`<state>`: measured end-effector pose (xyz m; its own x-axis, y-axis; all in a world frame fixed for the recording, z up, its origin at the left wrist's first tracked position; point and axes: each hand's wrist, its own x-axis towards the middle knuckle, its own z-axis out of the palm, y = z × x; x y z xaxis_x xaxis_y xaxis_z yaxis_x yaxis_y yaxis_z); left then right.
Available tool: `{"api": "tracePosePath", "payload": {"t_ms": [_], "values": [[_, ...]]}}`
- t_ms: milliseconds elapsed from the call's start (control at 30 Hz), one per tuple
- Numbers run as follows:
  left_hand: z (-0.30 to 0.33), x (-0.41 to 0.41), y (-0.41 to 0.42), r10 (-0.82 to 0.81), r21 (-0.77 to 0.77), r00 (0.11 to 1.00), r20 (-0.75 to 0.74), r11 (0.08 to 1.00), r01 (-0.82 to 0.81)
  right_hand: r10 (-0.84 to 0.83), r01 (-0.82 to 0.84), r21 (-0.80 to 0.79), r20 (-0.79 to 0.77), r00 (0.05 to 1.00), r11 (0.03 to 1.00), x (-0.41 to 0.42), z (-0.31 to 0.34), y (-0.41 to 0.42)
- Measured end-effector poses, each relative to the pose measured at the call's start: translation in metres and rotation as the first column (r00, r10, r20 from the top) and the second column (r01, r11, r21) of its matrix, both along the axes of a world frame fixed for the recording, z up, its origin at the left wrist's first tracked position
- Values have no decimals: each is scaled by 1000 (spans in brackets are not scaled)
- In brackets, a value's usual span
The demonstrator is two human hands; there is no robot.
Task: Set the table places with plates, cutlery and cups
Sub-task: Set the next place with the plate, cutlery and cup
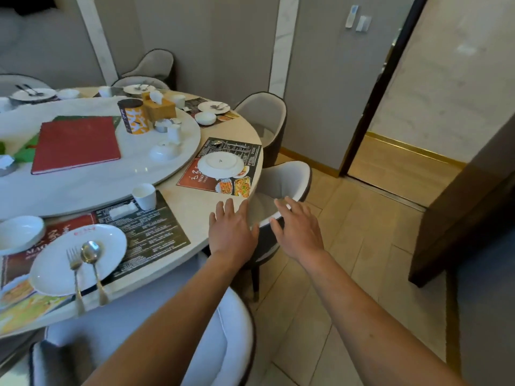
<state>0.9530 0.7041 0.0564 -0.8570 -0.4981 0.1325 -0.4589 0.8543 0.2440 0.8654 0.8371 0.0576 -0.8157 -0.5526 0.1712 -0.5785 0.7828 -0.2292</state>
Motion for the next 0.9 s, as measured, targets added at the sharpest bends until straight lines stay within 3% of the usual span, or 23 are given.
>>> {"api": "tracePosePath", "payload": {"t_ms": [167, 600, 900], "values": [[8, -57, 27, 80, -11, 996, -30, 997, -80, 98, -98, -29, -12, 995, 995, -67, 4, 9], [-8, -242, -4, 278, 33, 960, -25, 960, -277, 349, -349, 22, -18, 937, 937, -273, 3, -26], [-19, -335, -44, 507, -16, 861, 37, 862, -507, 515, -514, -58, -6, 857, 856, -408, -15, -83]]}}
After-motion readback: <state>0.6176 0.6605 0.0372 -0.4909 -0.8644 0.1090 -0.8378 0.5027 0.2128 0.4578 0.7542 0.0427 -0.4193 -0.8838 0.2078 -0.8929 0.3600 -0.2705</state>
